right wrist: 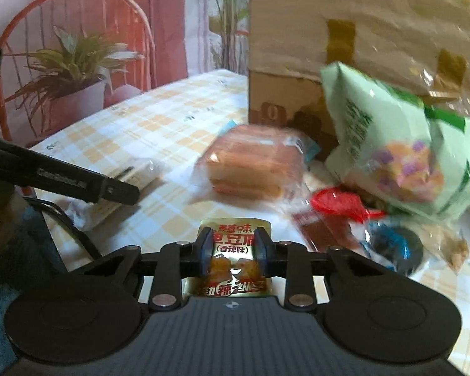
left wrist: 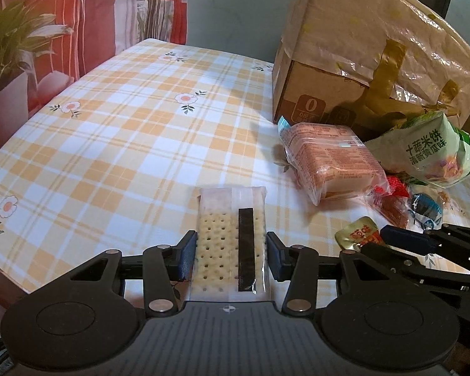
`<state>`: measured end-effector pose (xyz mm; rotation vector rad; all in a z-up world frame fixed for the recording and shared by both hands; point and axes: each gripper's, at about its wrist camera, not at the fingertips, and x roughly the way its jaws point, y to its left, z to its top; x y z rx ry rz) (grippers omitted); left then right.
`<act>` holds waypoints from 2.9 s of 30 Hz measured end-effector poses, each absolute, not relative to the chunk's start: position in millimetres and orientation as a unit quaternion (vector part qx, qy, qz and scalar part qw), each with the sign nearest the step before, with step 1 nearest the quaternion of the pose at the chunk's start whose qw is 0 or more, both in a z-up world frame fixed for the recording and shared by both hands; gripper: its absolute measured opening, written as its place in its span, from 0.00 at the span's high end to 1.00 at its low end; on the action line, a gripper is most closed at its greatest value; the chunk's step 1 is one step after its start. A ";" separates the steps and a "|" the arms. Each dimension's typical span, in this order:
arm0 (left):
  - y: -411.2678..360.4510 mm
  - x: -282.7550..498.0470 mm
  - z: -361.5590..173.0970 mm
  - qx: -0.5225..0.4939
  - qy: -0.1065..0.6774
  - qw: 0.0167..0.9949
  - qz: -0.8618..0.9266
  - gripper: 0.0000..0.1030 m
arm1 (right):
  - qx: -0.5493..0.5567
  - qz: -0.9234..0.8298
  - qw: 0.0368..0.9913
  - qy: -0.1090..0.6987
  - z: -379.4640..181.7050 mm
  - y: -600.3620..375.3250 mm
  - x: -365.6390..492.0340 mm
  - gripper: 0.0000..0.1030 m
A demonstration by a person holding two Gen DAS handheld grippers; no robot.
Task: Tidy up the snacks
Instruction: 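Grasp the gold spicy snack pouch with the right tool while the left tool holds the crackers, then carry both snacks over the box and open both tools to drop them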
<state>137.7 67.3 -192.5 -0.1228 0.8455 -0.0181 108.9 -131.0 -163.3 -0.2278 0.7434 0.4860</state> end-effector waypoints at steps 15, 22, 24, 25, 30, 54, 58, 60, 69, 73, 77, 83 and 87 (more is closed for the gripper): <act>63.1 137.7 -193.2 -0.042 0.411 0.911 -0.008 0.52 | -0.131 0.219 0.895 0.366 -169.3 -124.8 108.8 0.48; 58.3 135.6 -193.8 -0.017 0.411 0.911 -0.008 0.49 | -0.125 0.220 0.895 0.368 -170.3 -128.4 110.3 0.44; 55.9 135.0 -194.1 -0.006 0.412 0.911 -0.010 0.48 | -0.125 0.220 0.896 0.366 -170.6 -129.1 109.8 0.45; 54.9 134.8 -193.8 -0.001 0.413 0.911 -0.011 0.48 | -0.124 0.221 0.895 0.366 -170.5 -129.4 109.8 0.45; 56.8 131.5 -191.9 -0.011 0.410 0.912 -0.024 0.53 | -0.128 0.232 0.892 0.367 -169.0 -126.3 108.2 0.56; 52.8 126.3 -115.8 -0.044 0.297 0.952 -0.054 0.53 | -0.087 0.233 0.946 0.209 -94.4 -150.7 94.3 0.59; 43.0 142.0 -78.0 -0.028 0.258 0.963 -0.074 0.53 | -0.054 0.229 0.956 0.175 -62.3 -166.2 104.5 0.59; 37.4 154.4 -60.0 -0.026 0.244 0.966 -0.087 0.53 | -0.037 0.222 0.961 0.159 -45.8 -174.7 112.9 0.59; -5.8 231.0 0.2 -0.016 0.198 0.972 -0.123 0.53 | -0.035 0.175 0.980 0.085 18.7 -207.6 176.3 0.58; -24.9 263.1 12.0 -0.006 0.187 0.975 -0.121 0.53 | -0.020 0.150 0.985 0.080 33.1 -225.0 213.1 0.58; -43.4 289.7 9.5 0.010 0.186 0.976 -0.112 0.53 | -0.013 0.122 0.989 0.085 34.0 -239.7 240.3 0.58; -51.1 314.4 -12.1 -0.003 0.223 0.969 -0.110 0.53 | 0.006 0.101 0.988 0.117 14.7 -262.3 261.5 0.57; -50.9 320.8 -20.6 0.004 0.238 0.964 -0.116 0.49 | 0.010 0.091 0.985 0.146 3.3 -269.1 266.2 0.63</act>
